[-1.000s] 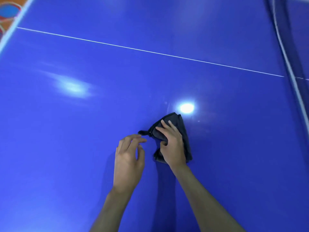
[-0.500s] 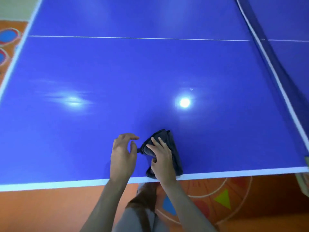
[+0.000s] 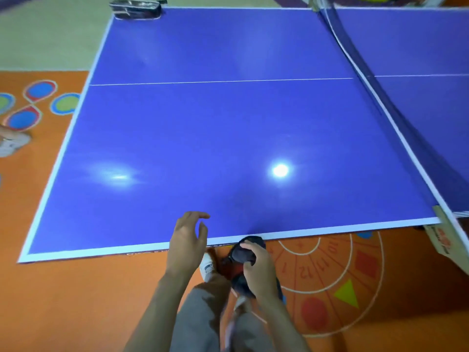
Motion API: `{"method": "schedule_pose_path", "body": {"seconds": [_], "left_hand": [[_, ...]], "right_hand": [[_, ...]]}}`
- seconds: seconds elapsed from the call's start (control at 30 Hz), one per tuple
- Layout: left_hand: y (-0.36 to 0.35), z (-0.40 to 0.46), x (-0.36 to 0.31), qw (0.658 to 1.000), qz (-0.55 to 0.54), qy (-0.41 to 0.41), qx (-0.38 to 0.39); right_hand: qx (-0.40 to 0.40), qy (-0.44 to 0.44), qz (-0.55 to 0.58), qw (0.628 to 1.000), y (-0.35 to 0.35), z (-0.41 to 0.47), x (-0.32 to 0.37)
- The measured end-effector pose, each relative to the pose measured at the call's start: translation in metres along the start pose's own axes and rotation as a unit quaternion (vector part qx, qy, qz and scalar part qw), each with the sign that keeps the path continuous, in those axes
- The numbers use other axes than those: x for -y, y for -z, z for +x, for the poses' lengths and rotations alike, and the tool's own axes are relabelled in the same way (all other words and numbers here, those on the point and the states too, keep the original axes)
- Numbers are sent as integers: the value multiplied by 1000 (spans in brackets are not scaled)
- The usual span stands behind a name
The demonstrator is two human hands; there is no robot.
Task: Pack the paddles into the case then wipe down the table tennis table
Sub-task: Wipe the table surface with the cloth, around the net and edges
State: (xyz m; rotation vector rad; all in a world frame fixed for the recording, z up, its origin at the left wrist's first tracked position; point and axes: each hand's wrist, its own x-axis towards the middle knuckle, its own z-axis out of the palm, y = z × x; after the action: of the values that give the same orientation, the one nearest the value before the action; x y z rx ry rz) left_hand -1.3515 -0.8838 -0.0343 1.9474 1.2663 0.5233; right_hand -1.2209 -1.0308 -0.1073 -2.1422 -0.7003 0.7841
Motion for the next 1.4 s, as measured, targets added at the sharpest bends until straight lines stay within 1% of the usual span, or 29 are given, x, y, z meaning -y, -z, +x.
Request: {"method": "schedule_pose_path", "body": {"seconds": [0.1,0.17,0.27,0.37,0.5,0.6,0.7,0.83,1.0,1.17,1.23,1.4], "left_hand": [[34,-5,11,1000,6,-4,13],[60,-6,23,1000,7,-11,15],[102,-3,46,1000,-12,6,-5],[147,2,77,999,-29,11,-17],[224,15,139,1000,-15,17,-16],[279,24,181,997,-32,29,-57],[325,32,210,996,-46,38,-63],[377,49,242,996,-48,41,-64],[427,82,267,998,-19,32,-55],[462,142,300,999,-4,16,-35],[475,172,313,1000,5,9,-26],[503,249,338,999,39,-14,32]], "right_hand": [[8,7,34,999,-6,-18,28],[21,32,32,999,-13,-21,56],[25,57,13,998,-39,-21,101],[23,77,0,997,-77,-25,144],[23,83,5,996,-141,-37,205],[37,107,8,994,-188,-47,253],[44,123,7,991,-228,-53,295],[32,139,25,989,-271,-44,339],[29,141,35,989,-323,-15,382],[16,125,48,991,-375,32,416],[2,110,57,992,-396,52,430],[-58,58,91,992,-441,86,462]]}}
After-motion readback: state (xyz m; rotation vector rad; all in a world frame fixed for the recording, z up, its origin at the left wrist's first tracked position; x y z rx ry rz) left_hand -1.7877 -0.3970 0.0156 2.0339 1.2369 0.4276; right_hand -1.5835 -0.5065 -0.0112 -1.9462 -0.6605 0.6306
